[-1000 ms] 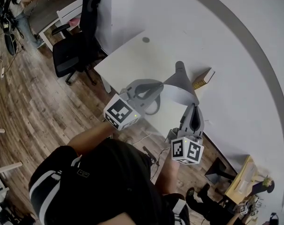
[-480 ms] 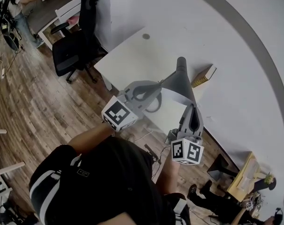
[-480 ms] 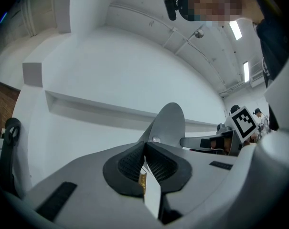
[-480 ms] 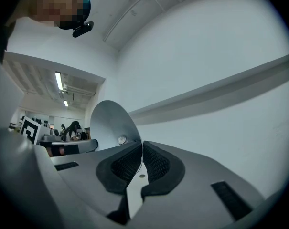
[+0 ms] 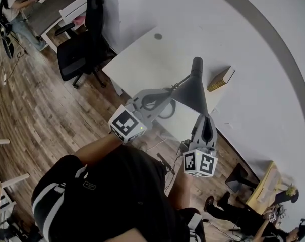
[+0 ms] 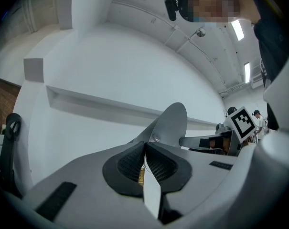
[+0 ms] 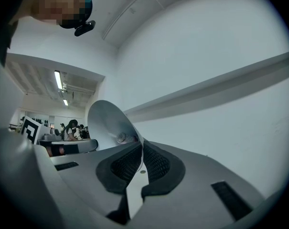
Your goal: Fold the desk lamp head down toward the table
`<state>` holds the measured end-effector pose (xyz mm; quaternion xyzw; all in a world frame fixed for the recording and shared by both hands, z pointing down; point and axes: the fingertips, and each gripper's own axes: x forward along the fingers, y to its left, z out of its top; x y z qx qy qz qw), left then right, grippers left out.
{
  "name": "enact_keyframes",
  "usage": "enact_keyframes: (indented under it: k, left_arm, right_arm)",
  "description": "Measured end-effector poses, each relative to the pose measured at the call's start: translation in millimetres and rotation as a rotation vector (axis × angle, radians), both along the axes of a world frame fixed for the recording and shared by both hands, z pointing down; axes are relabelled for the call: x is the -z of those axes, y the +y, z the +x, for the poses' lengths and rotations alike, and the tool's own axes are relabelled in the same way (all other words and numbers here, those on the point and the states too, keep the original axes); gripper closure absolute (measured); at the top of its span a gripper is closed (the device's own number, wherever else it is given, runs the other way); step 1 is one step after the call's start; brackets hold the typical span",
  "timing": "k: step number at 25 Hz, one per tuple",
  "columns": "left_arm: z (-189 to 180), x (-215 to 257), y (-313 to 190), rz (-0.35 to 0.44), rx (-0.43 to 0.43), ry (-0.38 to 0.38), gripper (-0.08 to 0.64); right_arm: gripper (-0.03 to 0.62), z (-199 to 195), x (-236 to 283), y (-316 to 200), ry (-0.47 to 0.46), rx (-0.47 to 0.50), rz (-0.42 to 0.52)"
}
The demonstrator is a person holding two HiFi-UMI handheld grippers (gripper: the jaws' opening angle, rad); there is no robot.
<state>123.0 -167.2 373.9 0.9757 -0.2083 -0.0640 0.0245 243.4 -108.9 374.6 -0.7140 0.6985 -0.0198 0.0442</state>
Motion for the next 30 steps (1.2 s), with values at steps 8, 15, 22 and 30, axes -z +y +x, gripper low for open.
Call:
enact_keyframes:
  k: [8,15,22,30]
  left_arm:
    - [-1.9,-15.7,3.1,0.002,0.003,-0.039,0.526]
    - [-2.4,-31.7,1.0,0.0,0.003,-0.061,0.526]
    - [-0.9,-50.9,-1.3,-0.011,-0.006,-0.1,0.526]
    - [-1.7,-63.5,0.2,0.03,-0.005,-0.13,0.526]
  right_arm:
    - [0.568,-2.0,-14.5,2.1,0.007,0.004,-0.02]
    - [0.565,-2.8,-30.4,-0.5,0.011,0.006,-0.032]
    - [0.56,-1.7,-49.3,-4.1,0.015,0.0,-0.073]
    - [0.56,-3.1,-62.1,-3.3,0.04,-0.003,-0.074]
